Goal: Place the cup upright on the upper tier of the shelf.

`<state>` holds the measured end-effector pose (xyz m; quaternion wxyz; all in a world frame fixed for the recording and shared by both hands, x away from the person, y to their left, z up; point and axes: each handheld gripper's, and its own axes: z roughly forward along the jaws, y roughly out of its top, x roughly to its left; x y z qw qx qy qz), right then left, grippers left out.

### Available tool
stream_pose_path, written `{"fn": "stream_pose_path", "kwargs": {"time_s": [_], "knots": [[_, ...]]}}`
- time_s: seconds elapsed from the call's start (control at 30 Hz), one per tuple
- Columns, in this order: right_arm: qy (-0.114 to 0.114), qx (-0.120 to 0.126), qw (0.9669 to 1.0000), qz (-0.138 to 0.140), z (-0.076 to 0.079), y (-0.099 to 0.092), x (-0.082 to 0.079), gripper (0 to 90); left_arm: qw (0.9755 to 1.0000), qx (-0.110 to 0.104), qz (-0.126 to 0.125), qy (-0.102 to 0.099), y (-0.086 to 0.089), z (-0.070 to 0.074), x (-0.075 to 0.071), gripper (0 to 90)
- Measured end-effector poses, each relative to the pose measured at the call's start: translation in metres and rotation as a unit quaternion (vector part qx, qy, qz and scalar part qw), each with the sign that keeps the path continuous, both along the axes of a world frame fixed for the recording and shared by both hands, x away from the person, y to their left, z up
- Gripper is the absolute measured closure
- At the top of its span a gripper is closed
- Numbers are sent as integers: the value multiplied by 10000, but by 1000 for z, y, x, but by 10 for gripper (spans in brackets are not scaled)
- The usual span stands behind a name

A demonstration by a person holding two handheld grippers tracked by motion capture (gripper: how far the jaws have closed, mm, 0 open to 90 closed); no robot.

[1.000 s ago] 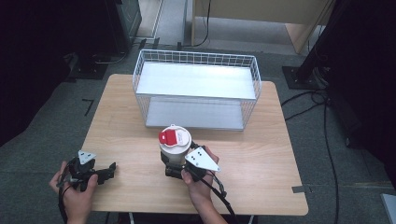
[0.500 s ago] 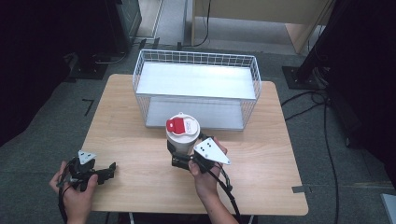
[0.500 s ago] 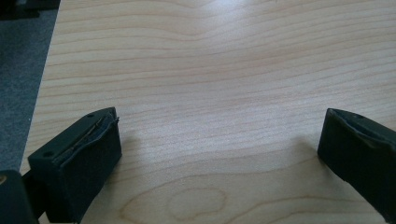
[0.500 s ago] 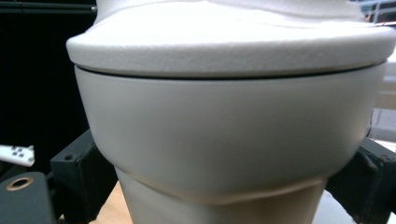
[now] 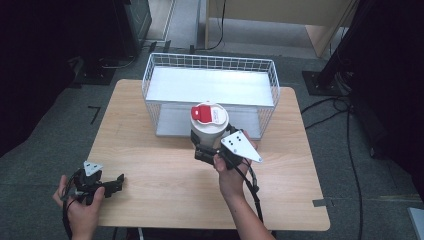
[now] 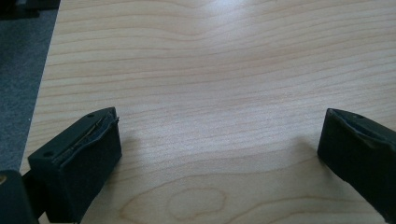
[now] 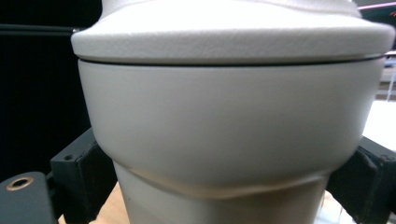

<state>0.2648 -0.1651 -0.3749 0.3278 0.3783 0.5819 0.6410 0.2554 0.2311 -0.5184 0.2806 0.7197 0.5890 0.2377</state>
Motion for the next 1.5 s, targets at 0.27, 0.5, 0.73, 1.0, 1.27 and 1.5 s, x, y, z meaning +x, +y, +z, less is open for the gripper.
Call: {"fn": "stream_pose_path", "kwargs": {"time_s": [0.27,0.5,0.73,1.0,1.27,1.5], "knots": [[-170,-67,9997,-175,22,-10,13,79,10000,1,0,-3,0,0,0,0],[-280,-78,9991,-308,39,-16,23,80,10000,0,1,-5,0,0,0,0],[-330,-133,9983,-453,51,-19,38,80,10000,1,0,-4,0,0,0,0],[-313,-190,9974,-613,58,-21,57,80,10000,0,1,-5,0,0,0,0],[-282,-184,9966,-759,62,-22,75,80,10000,-1,2,-6,0,0,0,0],[-218,-205,9959,-852,64,-19,91,79,10000,-2,4,-18,0,0,0,0]]}}
